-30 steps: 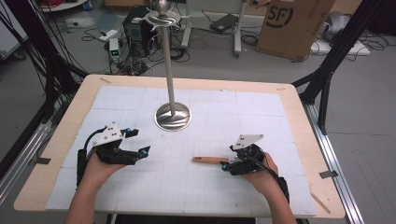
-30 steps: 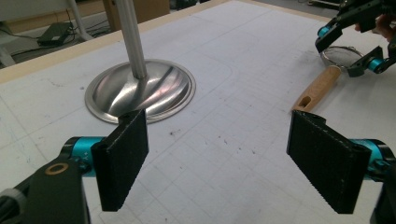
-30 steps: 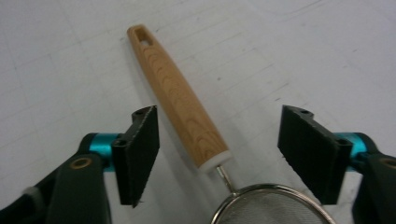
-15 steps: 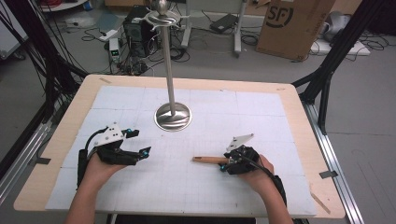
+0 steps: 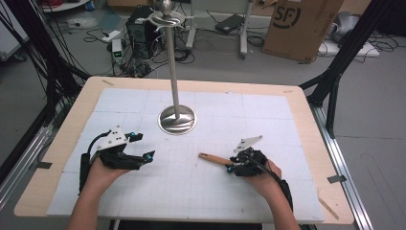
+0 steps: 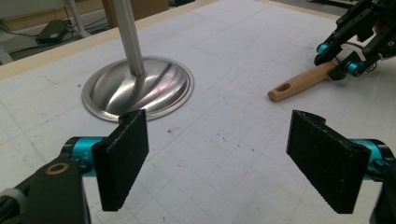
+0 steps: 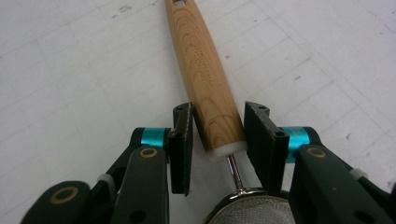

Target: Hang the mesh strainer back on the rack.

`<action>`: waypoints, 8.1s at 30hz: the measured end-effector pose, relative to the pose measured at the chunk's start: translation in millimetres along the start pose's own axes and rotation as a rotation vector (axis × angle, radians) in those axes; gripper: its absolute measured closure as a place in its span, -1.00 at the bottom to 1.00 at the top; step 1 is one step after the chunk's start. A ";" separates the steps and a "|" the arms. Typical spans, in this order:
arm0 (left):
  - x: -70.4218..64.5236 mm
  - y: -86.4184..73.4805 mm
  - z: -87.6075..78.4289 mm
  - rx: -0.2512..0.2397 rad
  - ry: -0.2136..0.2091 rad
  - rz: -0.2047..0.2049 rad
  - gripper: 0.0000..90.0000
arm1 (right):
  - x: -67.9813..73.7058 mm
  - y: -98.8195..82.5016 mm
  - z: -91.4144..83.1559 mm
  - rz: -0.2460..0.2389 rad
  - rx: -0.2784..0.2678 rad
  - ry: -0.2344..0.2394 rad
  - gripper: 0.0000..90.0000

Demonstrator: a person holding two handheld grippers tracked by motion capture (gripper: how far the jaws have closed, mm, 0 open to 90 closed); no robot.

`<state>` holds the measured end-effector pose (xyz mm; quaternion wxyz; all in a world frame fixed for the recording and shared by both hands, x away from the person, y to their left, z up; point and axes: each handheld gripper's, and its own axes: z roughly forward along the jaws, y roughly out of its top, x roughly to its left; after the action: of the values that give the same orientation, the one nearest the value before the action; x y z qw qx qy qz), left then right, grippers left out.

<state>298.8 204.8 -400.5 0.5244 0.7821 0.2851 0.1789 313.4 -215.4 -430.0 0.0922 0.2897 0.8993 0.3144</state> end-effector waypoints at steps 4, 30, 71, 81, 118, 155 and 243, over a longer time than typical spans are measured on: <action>0.1 -0.2 0.6 0.003 -0.004 0.000 -0.52 | -1.0 0.0 -1.9 0.011 0.010 -0.002 0.45; 0.6 -0.6 0.6 0.003 -0.008 0.000 -0.52 | -4.0 12.9 1.5 -0.006 0.121 -0.004 0.48; 0.6 -1.5 1.7 0.016 -0.009 -0.001 -0.51 | -4.9 37.3 2.8 -0.094 0.232 0.011 0.52; 0.1 -1.6 1.9 0.014 -0.008 -0.004 -0.51 | -7.4 45.4 -30.3 -0.069 -0.015 0.000 0.52; 0.3 -1.4 1.7 0.005 -0.021 -0.007 -0.51 | -23.4 156.0 -119.9 -0.105 -0.459 -0.032 0.52; -0.3 -2.6 3.0 0.010 -0.035 -0.011 -0.51 | -28.3 237.3 -139.2 -0.114 -0.537 -0.074 0.52; -3.2 -2.5 3.5 0.012 -0.038 -0.006 -0.51 | -35.2 194.3 -109.6 -0.089 -0.453 -0.064 -0.07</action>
<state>297.7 201.0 -404.1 0.5253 0.7877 0.2788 0.1608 394.0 -168.6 -224.2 0.1972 0.2315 0.8141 0.4947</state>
